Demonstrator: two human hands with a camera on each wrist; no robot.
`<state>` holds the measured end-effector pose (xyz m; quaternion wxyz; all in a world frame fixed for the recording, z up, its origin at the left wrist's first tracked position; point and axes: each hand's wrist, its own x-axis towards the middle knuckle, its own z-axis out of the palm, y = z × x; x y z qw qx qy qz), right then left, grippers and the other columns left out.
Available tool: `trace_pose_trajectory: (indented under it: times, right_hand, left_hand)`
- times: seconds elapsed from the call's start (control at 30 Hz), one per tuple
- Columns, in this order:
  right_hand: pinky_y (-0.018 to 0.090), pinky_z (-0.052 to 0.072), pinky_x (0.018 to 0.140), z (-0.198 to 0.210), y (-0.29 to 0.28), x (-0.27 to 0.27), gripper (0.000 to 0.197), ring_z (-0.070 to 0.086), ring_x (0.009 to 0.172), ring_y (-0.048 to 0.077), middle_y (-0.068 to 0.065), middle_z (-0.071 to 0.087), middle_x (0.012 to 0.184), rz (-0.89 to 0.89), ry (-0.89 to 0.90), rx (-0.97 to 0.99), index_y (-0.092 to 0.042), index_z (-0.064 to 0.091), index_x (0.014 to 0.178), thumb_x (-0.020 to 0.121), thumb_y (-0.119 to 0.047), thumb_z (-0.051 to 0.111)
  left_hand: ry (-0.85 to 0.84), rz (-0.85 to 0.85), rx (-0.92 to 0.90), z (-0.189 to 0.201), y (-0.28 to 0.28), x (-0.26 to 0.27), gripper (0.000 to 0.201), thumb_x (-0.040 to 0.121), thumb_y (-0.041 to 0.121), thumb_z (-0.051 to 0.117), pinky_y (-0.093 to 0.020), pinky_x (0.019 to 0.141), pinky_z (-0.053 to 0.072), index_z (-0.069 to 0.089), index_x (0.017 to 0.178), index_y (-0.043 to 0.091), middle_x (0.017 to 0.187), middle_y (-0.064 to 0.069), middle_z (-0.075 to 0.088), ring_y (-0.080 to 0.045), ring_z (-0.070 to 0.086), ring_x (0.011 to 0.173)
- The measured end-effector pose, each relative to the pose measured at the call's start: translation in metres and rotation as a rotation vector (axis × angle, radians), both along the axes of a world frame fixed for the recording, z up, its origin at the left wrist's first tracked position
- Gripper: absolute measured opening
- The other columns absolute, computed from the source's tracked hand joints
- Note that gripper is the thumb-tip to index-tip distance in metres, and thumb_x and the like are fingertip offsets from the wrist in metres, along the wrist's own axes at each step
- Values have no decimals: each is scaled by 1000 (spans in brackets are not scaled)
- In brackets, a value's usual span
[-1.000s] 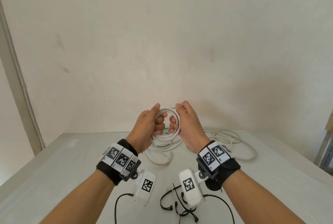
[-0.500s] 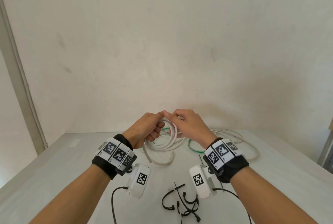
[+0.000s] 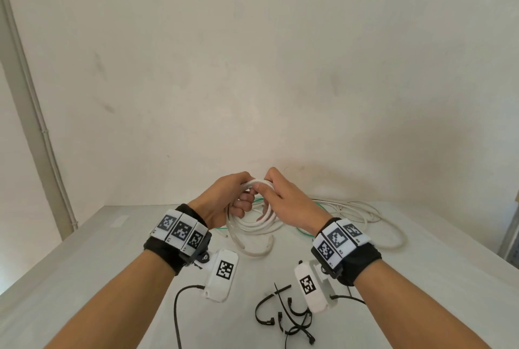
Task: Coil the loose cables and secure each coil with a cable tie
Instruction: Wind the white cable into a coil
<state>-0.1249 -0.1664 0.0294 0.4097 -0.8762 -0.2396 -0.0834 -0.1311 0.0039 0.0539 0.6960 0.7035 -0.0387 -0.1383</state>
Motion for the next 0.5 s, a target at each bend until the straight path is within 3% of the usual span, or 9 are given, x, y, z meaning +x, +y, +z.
trace_pose_trajectory:
  times: [0.1, 0.17, 0.27, 0.37, 0.5]
  right_hand:
    - [44, 44, 62, 2, -3, 0, 27, 59, 70, 35, 25, 64, 85, -9, -58, -59, -14, 38, 101, 110, -40, 40]
    - [40, 40, 60, 5, -7, 1, 26, 53, 66, 29, 22, 60, 80, -24, -40, -104, -16, 37, 99, 111, -39, 38]
    - [37, 36, 59, 7, -8, 1, 27, 47, 64, 23, 11, 52, 75, -44, -5, -166, -18, 34, 95, 111, -40, 35]
    - [32, 33, 53, 5, -3, -2, 27, 41, 57, 19, 4, 46, 67, -42, -5, -175, -15, 32, 95, 112, -36, 35]
    - [27, 41, 55, 4, -1, -5, 31, 58, 57, 11, 9, 61, 80, -45, 78, -124, -13, 37, 98, 111, -42, 36]
  left_hand:
    - [-47, -36, -12, -2, 10, 0, 36, 107, 19, 44, -23, 47, 50, 59, 77, 6, 64, -9, 56, -19, 61, 54]
    - [-111, -17, 9, -3, 17, -1, 39, 110, 22, 45, -27, 59, 58, 63, 81, 3, 69, -13, 63, -24, 70, 65]
    - [-167, 50, 54, -6, 19, -2, 42, 110, 32, 47, -30, 60, 56, 65, 82, 6, 73, -12, 63, -20, 63, 59]
    - [-117, 91, 53, -7, 8, -3, 48, 108, 49, 44, -31, 58, 49, 57, 79, 12, 64, -6, 57, -22, 57, 53]
    - [-225, 93, 108, -11, -1, -5, 43, 110, 39, 44, -26, 49, 37, 42, 73, 17, 54, 3, 36, -14, 38, 44]
